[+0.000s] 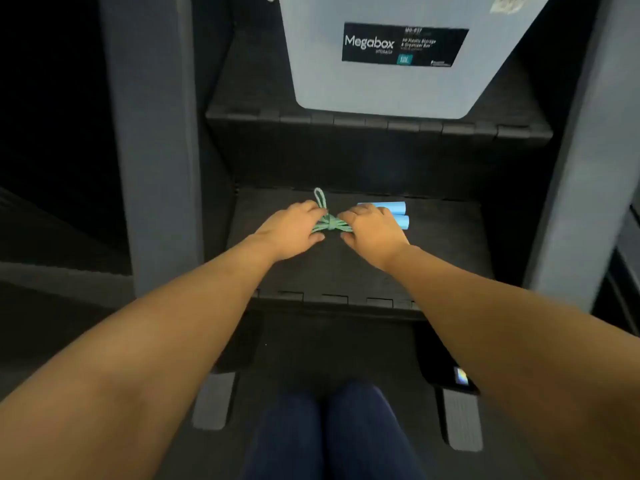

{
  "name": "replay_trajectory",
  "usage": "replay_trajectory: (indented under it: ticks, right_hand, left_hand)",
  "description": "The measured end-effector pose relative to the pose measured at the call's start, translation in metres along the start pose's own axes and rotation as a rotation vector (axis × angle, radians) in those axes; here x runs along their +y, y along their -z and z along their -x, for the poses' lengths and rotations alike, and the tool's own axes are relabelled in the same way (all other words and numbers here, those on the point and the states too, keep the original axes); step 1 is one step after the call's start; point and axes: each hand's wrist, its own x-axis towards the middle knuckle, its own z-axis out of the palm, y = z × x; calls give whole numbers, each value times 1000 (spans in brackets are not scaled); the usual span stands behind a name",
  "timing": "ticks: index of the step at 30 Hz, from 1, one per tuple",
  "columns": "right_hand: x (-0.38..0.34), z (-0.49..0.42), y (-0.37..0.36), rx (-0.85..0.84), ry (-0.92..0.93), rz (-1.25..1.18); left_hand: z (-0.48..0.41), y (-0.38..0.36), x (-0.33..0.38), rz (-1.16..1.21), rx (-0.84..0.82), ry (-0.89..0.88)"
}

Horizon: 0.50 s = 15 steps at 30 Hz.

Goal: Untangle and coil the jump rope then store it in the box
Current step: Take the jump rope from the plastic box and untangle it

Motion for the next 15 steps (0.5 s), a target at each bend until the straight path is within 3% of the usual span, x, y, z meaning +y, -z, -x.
replay_trajectory:
  ticks: [4,7,15]
  right_hand:
    - [5,-21,-22,-100,11,-12]
    - [8,-32,-33,-84,-6,-24]
    - [7,-36,16,-63,-61,-45]
  left_hand:
    - [-17,-25,-7,-75,-33,-5]
    - [-27,-34,-11,-47,21,1]
    - [-20,19,-3,151,18,65]
